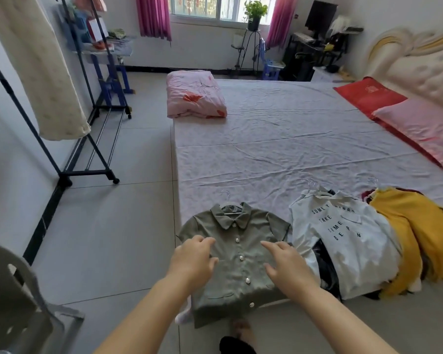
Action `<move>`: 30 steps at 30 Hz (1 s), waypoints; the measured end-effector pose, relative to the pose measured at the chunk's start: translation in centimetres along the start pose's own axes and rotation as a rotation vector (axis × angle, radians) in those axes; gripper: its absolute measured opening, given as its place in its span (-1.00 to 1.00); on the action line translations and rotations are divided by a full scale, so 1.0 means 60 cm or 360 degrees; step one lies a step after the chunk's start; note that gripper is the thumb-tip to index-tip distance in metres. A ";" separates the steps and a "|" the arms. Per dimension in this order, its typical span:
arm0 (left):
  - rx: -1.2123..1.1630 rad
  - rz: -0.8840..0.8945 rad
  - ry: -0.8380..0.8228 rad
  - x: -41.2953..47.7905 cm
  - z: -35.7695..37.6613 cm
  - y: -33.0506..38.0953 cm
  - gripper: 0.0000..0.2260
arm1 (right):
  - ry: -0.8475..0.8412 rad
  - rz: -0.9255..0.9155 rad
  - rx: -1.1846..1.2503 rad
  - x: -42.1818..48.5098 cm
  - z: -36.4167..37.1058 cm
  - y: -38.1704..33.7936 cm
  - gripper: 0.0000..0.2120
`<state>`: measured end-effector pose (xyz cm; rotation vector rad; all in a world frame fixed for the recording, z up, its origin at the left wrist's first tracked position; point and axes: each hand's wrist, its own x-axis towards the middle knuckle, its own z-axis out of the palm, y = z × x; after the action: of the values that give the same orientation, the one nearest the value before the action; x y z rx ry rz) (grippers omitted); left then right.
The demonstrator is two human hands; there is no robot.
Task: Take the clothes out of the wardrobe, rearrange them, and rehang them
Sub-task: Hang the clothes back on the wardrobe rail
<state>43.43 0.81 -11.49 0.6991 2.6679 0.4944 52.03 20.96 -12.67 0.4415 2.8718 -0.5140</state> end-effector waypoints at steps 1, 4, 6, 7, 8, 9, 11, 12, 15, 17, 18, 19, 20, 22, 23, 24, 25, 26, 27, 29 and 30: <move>-0.0002 -0.0013 -0.0002 0.021 0.001 -0.003 -0.61 | -0.0024 -0.0008 0.0011 0.024 -0.001 0.004 -0.52; -0.0001 -0.0091 -0.0024 0.096 0.006 -0.010 -0.61 | -0.0102 -0.0045 0.0030 0.116 0.000 0.021 -0.51; -0.0021 -0.0171 -0.0039 0.153 0.016 -0.014 -0.60 | -0.0166 -0.0080 0.0009 0.191 0.004 0.038 -0.51; -0.0038 -0.0227 -0.0054 0.182 0.022 -0.015 -0.60 | -0.0212 -0.0099 -0.0003 0.231 0.006 0.047 -0.51; -0.0050 -0.0281 -0.0075 0.212 0.030 -0.014 -0.59 | -0.0261 -0.0114 -0.0008 0.272 0.009 0.058 -0.50; -0.0056 -0.0326 -0.0102 0.243 0.039 -0.013 -0.59 | -0.0312 -0.0129 -0.0013 0.311 0.013 0.070 -0.50; -0.0088 -0.0409 -0.0150 0.304 0.058 -0.007 -0.58 | -0.0416 -0.0167 -0.0029 0.389 0.027 0.095 -0.52; -0.0104 -0.0447 -0.0162 0.332 0.068 -0.006 -0.58 | -0.0457 -0.0177 -0.0033 0.428 0.037 0.108 -0.53; -0.0144 -0.0550 -0.0189 0.410 0.102 -0.011 -0.59 | -0.0568 -0.0145 -0.0058 0.549 0.079 0.144 -0.53; -0.0139 -0.0612 -0.0225 0.446 0.127 -0.022 -0.59 | -0.0648 -0.0103 -0.0067 0.621 0.113 0.160 -0.51; -0.0134 -0.0636 -0.0246 0.459 0.138 -0.030 -0.59 | -0.0681 -0.0082 -0.0057 0.653 0.132 0.164 -0.52; -0.0135 -0.0662 -0.0265 0.470 0.149 -0.035 -0.59 | -0.0704 -0.0062 -0.0035 0.681 0.150 0.169 -0.53; -0.0138 -0.0688 -0.0277 0.481 0.160 -0.041 -0.59 | -0.0717 -0.0050 -0.0014 0.705 0.168 0.174 -0.56; -0.0139 -0.0743 -0.0298 0.501 0.178 -0.054 -0.59 | -0.0748 -0.0057 -0.0031 0.746 0.205 0.179 -0.62; -0.0144 -0.0766 -0.0308 0.511 0.186 -0.060 -0.59 | -0.0769 -0.0062 -0.0054 0.763 0.223 0.182 -0.63; -0.0156 -0.0783 -0.0316 0.521 0.194 -0.066 -0.60 | -0.0784 -0.0065 -0.0071 0.778 0.239 0.185 -0.63; -0.0171 -0.0794 -0.0320 0.529 0.202 -0.072 -0.60 | -0.0796 -0.0064 -0.0090 0.792 0.253 0.187 -0.62; -0.0182 -0.0800 -0.0329 0.535 0.210 -0.077 -0.60 | -0.0800 -0.0067 -0.0105 0.805 0.266 0.189 -0.62; -0.0186 -0.0802 -0.0342 0.541 0.218 -0.081 -0.60 | -0.0803 -0.0069 -0.0109 0.817 0.277 0.191 -0.63; -0.0188 -0.0802 -0.0371 0.550 0.230 -0.088 -0.61 | -0.0797 -0.0067 -0.0090 0.836 0.295 0.193 -0.64; -0.0196 -0.0804 -0.0378 0.554 0.235 -0.092 -0.61 | -0.0788 -0.0055 -0.0073 0.844 0.303 0.194 -0.64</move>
<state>19.58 17.00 -33.92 0.0321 2.4354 0.3996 10.73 37.69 -44.95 0.2175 2.4115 -0.4815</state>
